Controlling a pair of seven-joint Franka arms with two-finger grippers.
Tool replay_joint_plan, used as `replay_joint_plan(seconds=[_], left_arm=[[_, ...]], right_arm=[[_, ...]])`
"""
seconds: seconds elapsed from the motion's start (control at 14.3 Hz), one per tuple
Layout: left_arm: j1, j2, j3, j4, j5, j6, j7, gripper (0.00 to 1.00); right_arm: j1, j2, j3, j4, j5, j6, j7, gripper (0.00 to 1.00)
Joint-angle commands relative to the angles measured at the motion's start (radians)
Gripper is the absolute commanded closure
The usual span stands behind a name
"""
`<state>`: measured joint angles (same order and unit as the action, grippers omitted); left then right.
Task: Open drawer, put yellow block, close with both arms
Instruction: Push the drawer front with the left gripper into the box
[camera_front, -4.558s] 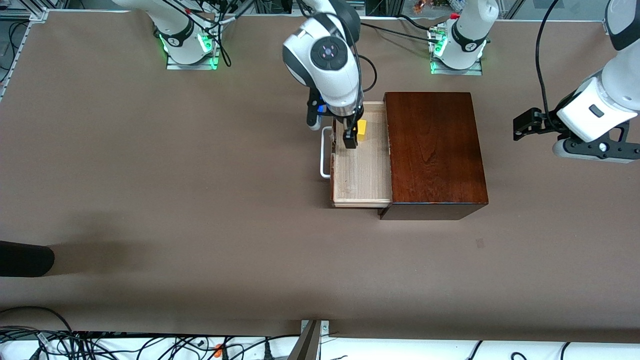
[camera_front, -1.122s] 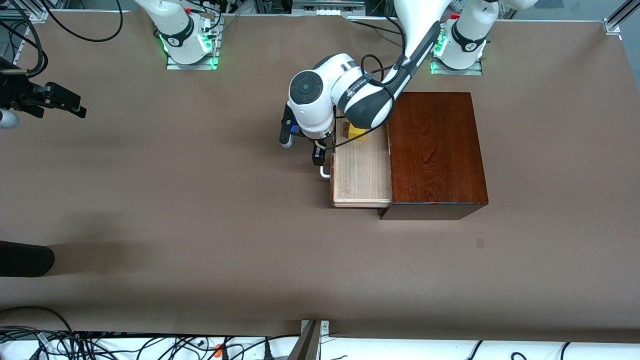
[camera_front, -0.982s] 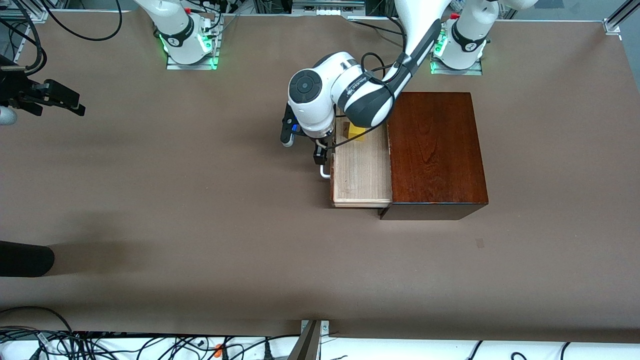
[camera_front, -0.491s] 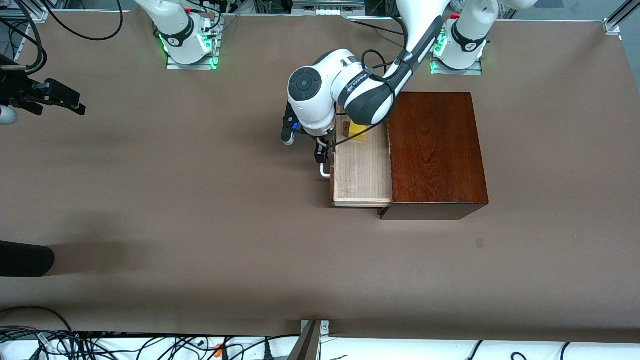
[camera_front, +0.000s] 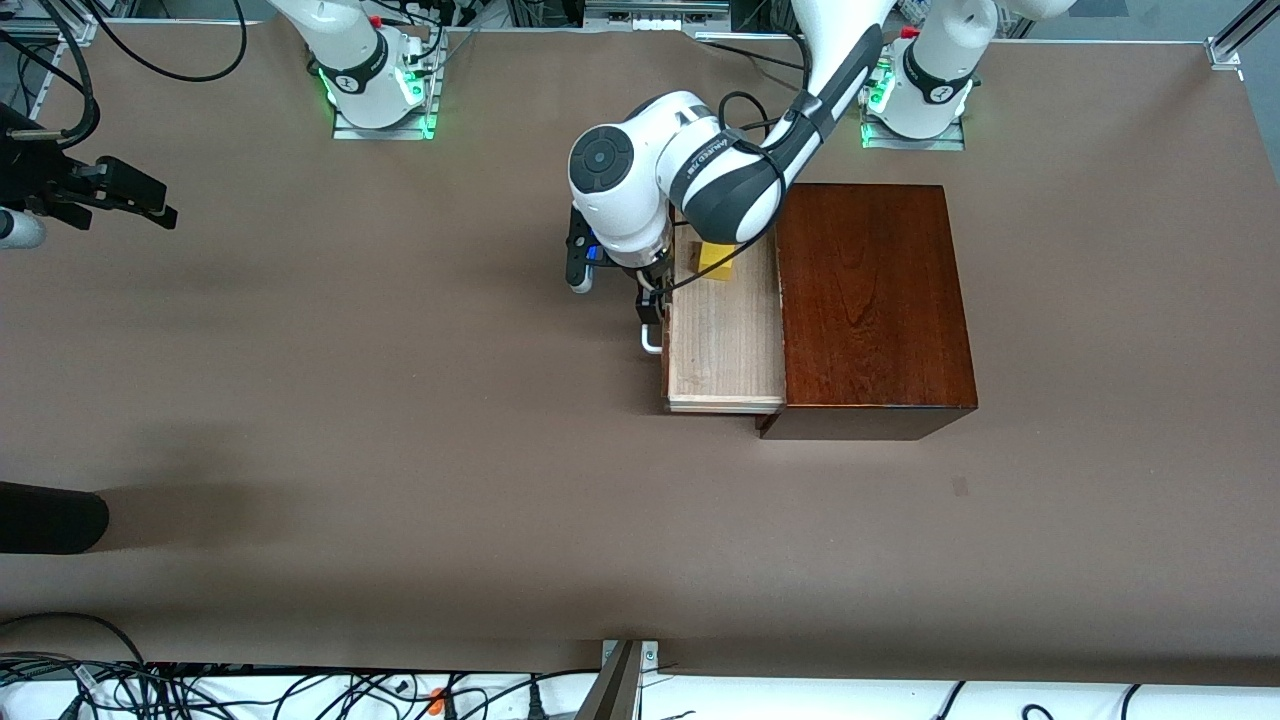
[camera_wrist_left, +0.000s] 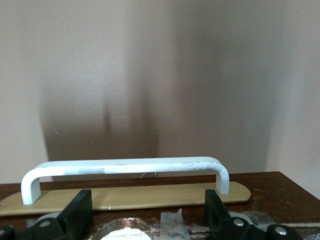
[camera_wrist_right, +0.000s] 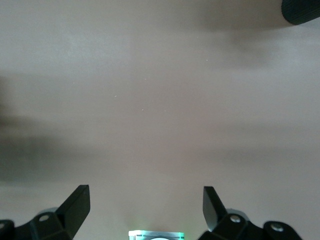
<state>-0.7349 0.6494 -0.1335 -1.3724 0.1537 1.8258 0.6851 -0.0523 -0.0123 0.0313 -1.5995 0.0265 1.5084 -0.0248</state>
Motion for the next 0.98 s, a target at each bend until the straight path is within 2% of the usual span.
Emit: replay_joint_plan(seconds=[0.0, 0.28, 0.63, 0.91], left_arm=[[0.023, -0.063, 0.021, -0.074, 0.066, -0.152, 0.005, 0.00], [0.060, -0.065, 0.020, -0.076, 0.066, -0.186, 0.005, 0.00], [0.118, -0.096, 0.018, -0.135, 0.066, -0.218, 0.004, 0.00], [0.124, -0.108, 0.023, -0.143, 0.066, -0.275, 0.004, 0.00]], right_arm=[[-0.009, -0.006, 0.015, 0.006, -0.017, -0.003, -0.006, 0.00], [-0.011, 0.003, 0.013, 0.007, -0.010, -0.002, -0.003, 0.00], [-0.011, 0.003, 0.013, 0.007, -0.007, -0.005, -0.001, 0.00], [-0.011, 0.003, 0.013, 0.006, -0.007, -0.007, -0.001, 0.00]])
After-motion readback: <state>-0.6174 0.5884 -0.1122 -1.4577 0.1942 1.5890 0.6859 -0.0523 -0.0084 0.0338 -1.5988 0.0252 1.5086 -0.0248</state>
